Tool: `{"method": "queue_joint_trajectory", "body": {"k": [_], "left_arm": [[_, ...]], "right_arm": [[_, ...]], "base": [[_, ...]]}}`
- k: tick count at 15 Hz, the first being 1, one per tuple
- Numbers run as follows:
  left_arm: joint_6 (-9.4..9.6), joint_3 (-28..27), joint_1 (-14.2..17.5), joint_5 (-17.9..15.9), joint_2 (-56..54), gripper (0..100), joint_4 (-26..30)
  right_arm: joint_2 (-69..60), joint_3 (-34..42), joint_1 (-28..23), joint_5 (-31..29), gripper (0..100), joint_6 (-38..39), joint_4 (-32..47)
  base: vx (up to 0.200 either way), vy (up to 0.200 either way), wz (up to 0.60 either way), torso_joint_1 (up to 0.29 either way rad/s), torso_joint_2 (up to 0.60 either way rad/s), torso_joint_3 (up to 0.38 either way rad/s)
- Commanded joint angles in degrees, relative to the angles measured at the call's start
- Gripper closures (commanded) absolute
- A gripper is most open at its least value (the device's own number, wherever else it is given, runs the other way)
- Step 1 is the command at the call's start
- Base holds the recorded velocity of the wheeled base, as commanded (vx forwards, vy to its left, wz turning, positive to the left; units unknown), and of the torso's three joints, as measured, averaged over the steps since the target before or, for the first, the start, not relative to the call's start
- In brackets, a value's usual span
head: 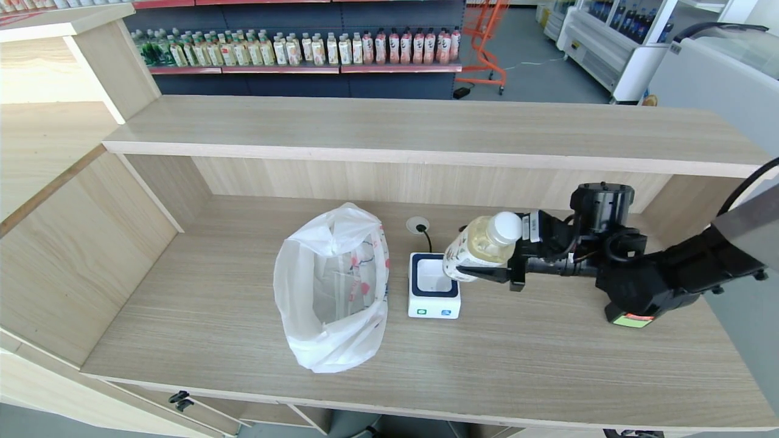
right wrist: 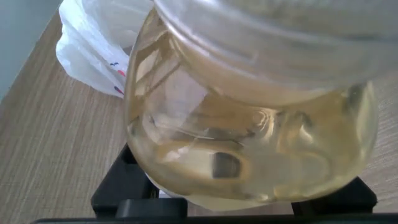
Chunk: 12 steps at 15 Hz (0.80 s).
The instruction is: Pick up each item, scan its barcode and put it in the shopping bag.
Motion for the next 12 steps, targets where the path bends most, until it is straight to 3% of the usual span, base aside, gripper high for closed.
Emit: {"method": "queue_joint_trajectory", "body": {"k": [1, 4, 10, 12], "left_arm": [[-0.01, 0.0, 0.0, 0.0, 0.0, 0, 0.0], [-0.01, 0.0, 0.0, 0.1, 0.0, 0, 0.0], [-0.01, 0.0, 0.0, 0.0, 0.1, 0, 0.0], [0.08, 0.0, 0.0, 0.1, 0.0, 0, 0.0]], "right_arm": [[-18.0, 11.2, -2.1, -1.4, 100, 16.8, -0.1], [-29.4, 20.4, -2.1, -8.7, 100, 37.7, 0.0], [-35.8, 25.0, -1.8, -25.2, 100, 50.0, 0.3], [-37.3, 27.5, -1.7, -26.3, 100, 50.5, 0.3]], "base": [[0.000, 0.000, 0.00, 0.000, 0.00, 0.000], [0.000, 0.000, 0.00, 0.000, 0.00, 0.000], [0.000, 0.000, 0.00, 0.000, 0.00, 0.000], [0.000, 0.000, 0.00, 0.000, 0.00, 0.000]]}}
